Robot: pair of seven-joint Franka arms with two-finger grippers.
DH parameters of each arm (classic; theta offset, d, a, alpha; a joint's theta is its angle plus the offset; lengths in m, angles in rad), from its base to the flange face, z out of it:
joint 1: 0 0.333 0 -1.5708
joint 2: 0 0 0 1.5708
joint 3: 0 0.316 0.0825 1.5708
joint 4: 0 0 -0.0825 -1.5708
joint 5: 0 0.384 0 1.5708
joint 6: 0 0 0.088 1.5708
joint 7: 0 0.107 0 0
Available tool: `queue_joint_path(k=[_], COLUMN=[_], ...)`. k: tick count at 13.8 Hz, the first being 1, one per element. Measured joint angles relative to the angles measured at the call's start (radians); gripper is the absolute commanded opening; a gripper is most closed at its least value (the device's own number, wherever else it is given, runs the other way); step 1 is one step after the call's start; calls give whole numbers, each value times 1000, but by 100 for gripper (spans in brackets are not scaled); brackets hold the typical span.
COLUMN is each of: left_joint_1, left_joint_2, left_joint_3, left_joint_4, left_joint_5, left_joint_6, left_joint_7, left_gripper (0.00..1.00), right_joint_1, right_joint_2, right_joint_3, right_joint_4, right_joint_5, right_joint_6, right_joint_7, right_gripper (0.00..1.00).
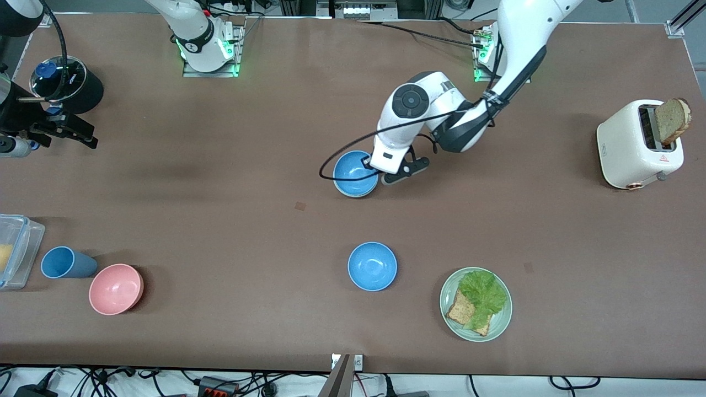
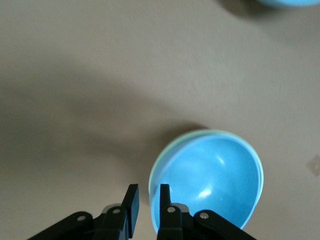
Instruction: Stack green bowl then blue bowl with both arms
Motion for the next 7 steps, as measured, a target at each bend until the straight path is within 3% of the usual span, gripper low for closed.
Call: queue_joint_path(k=[4,7], left_joint_1=[107,272], left_joint_2=[-12,-15], left_joint_3=[-42,-124], left_joint_4=[111,189], left_joint_5=[1,1], left_joint_6=[-200,-320], left_joint_7=[202,461], left_gripper=[28,31], right_joint_1=[1,2], right_joint_2=[2,10], right_joint_3=[3,5], right_joint_4=[-1,-2], right_joint_5=[0,0], right_joint_6=[0,1], right_joint_7=[0,0], right_gripper=[100,100])
